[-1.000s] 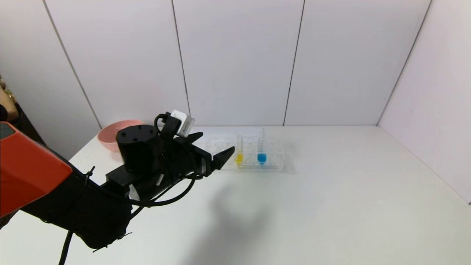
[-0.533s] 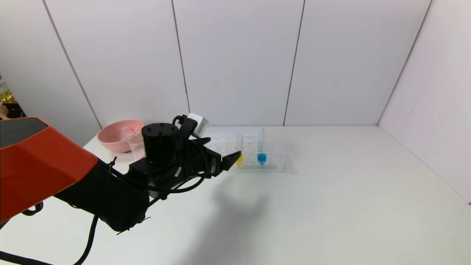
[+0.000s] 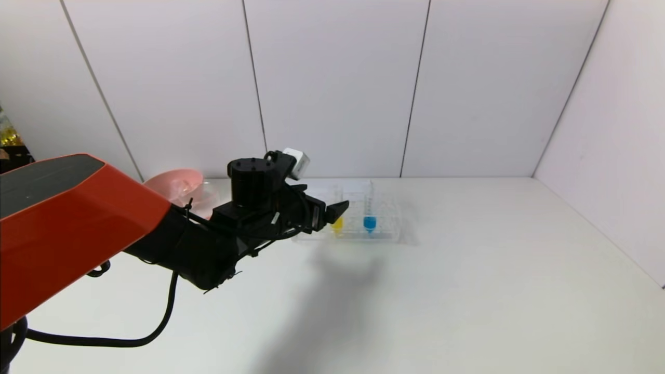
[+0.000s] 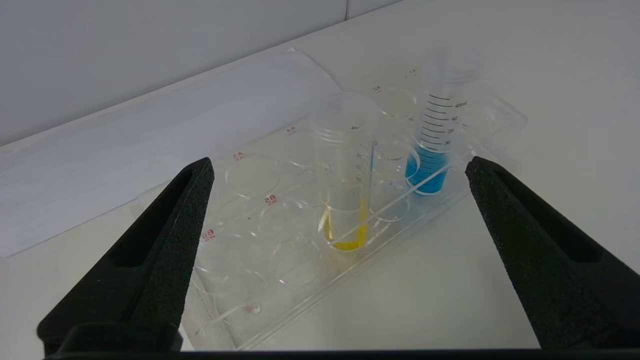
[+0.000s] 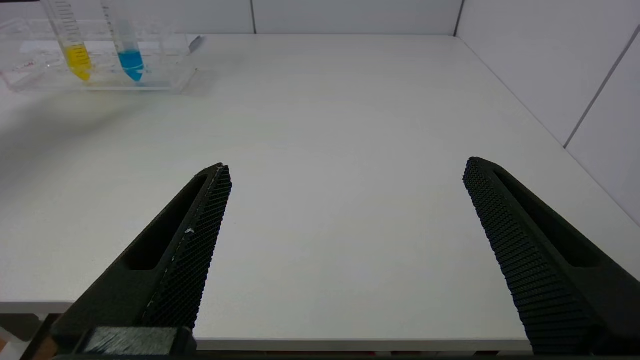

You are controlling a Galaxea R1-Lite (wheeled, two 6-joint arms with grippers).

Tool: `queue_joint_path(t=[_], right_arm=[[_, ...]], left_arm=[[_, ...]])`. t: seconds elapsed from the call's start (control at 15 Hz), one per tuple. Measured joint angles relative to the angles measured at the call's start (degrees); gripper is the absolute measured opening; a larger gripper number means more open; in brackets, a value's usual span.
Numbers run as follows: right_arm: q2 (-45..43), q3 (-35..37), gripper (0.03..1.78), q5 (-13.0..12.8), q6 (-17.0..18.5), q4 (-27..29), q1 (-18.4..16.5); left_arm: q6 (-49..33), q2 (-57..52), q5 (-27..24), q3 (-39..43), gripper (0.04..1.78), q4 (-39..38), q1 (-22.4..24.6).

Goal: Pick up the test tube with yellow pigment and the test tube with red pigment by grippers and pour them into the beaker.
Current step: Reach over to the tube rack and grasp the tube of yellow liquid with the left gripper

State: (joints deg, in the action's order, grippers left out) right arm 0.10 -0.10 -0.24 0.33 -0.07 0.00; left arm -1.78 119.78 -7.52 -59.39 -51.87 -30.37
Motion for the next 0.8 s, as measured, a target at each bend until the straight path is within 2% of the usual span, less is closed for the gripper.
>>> queue_joint_path(t=[0.8], right_arm=[[0.0, 0.0, 1.7, 0.0, 0.0, 0.0, 0.0]], left_arm=[[0.3, 6.6, 0.4, -10.5, 1.76, 7.6, 1.2]])
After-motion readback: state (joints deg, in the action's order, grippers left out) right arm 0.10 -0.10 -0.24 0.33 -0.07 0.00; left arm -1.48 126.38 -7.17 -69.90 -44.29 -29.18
